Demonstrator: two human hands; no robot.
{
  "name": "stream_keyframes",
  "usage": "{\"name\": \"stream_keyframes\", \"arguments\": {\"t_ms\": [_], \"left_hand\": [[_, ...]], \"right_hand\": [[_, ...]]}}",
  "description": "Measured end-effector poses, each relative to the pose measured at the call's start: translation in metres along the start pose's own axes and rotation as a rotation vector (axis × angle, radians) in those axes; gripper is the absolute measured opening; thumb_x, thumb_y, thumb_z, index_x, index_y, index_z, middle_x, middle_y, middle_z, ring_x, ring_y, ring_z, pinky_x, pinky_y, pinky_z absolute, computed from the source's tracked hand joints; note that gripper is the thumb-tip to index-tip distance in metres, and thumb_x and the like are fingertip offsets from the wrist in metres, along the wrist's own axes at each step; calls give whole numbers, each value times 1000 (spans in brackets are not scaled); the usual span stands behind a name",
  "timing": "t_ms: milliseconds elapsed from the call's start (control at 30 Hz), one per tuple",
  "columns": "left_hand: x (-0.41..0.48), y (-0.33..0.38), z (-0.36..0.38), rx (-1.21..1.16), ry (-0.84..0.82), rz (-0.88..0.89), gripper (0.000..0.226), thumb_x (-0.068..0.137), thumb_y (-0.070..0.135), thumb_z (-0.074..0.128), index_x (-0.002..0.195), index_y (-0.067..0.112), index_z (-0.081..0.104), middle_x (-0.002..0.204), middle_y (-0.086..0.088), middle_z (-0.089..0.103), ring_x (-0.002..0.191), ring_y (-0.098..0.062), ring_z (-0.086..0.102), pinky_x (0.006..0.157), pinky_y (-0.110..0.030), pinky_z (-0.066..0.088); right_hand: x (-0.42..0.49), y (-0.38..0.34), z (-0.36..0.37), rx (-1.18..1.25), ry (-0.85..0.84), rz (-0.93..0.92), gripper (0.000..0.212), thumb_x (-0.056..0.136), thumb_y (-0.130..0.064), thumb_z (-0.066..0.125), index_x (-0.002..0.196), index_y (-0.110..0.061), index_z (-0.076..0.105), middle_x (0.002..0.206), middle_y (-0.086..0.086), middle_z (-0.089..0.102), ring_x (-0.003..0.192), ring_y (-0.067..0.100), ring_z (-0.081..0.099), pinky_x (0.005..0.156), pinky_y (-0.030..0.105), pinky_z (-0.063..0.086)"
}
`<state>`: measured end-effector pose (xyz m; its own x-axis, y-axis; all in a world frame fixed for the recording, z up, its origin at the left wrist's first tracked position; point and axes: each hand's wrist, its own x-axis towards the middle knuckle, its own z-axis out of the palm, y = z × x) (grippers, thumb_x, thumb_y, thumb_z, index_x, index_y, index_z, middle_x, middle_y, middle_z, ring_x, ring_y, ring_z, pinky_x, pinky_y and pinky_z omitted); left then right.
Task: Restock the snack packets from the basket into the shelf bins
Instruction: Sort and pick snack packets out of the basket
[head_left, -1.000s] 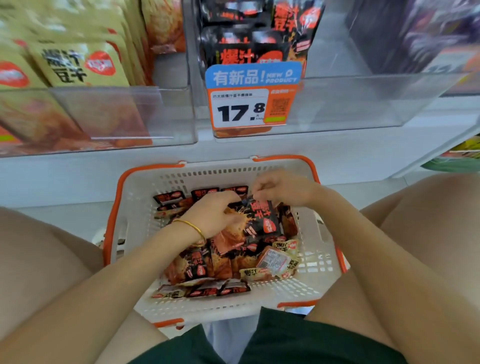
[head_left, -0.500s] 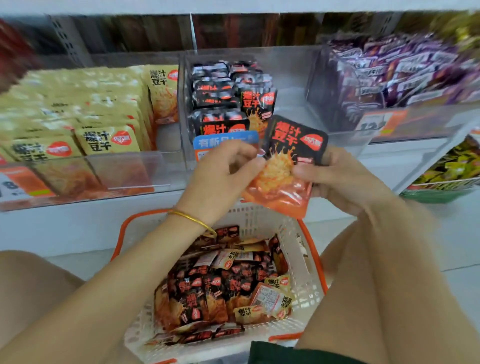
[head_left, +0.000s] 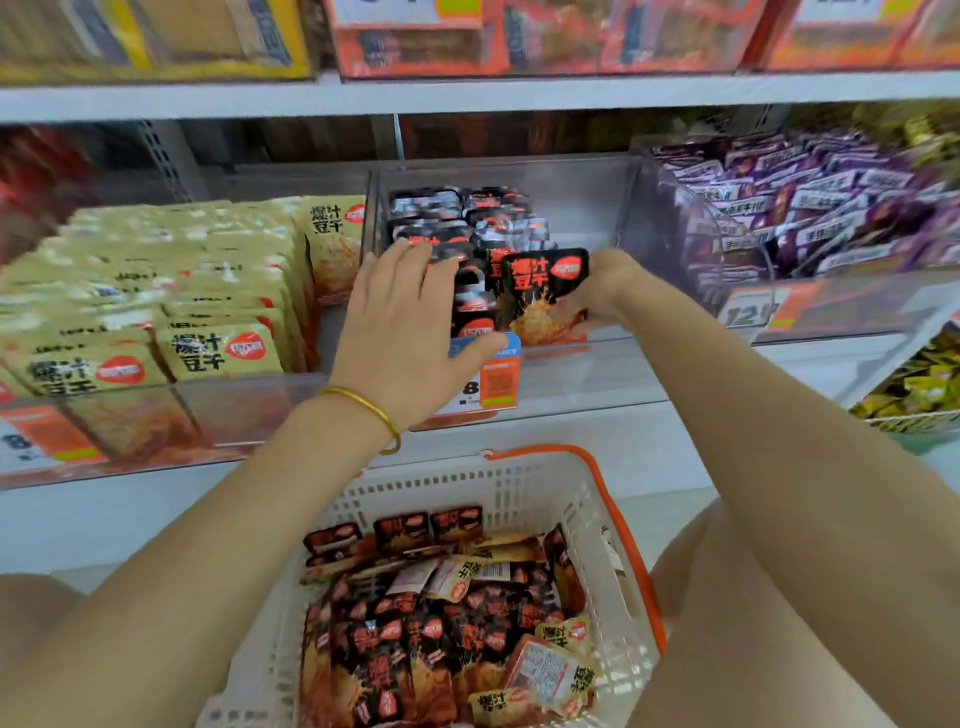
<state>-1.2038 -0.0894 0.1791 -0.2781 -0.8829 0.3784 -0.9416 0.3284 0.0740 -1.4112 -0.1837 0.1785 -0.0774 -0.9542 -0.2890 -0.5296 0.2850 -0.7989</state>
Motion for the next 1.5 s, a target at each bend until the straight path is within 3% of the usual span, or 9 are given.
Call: {"name": "stream_keyframes", "arguments": {"t_ms": [267,500,700,900,1000,1100,1333,1433,1500], "left_hand": [[-2,2,2,-22,45,-1,88,78,69,26,134,4,45,142,-18,40,139,-35,26,116,-49,14],[-2,1,3,-19,51,1,88,78,70,25,134,4,44,142,-17,39,139,-33,25,117,-47,12],[-4,0,0,-53,82,21,82,81,64,28,134,3,45,141,-17,41,138,-34,26,116,-46,9],[-36,13,-11,-212,363,242,35,90,24,53,114,0,60,121,-15,57,117,-33,48,109,-37,29],[-75,14,5,-280,317,356,22,85,8,55,103,-1,65,107,-13,63,104,-31,53,100,-33,37],[-108,-6,48,-237,-18,391,21,86,10,48,97,3,66,97,-9,64,96,-29,54,87,-37,46],[-135,-57,121,-209,-604,52,29,88,21,42,98,10,67,95,-10,65,95,-32,56,83,-43,47],[-136,-58,136,-241,-612,37,23,92,17,48,107,12,65,106,-7,61,105,-27,52,91,-39,41],[-137,-56,144,-245,-647,54,24,94,19,45,107,14,64,106,-5,60,105,-24,50,92,-39,40]], "right_hand": [[17,2,7,-190,22,33,50,76,-15,77,121,-4,56,122,16,60,109,32,61,93,41,52],[15,-11,24,-244,21,32,37,75,-20,80,76,-6,46,103,17,65,95,35,67,88,43,53],[-2,-15,14,-164,48,67,42,77,-17,78,74,-8,37,95,16,60,88,33,69,82,40,56],[-86,-10,-8,-4,372,-343,33,76,-15,77,77,-16,44,65,4,55,57,19,60,59,35,50],[-132,19,25,90,83,-350,26,79,-6,73,72,-14,48,56,1,55,45,13,57,47,29,50],[-123,60,77,-101,-212,-191,14,83,-7,68,79,-10,55,61,4,59,51,16,64,55,31,56],[-48,191,209,-652,-625,18,16,89,-3,50,74,-9,51,82,23,57,72,21,49,67,34,42],[-47,240,250,-759,-714,66,14,92,-8,51,96,4,57,78,16,51,82,24,50,64,32,41],[-50,264,269,-785,-719,53,36,93,-14,53,125,1,47,109,18,59,101,30,57,79,36,48]]}}
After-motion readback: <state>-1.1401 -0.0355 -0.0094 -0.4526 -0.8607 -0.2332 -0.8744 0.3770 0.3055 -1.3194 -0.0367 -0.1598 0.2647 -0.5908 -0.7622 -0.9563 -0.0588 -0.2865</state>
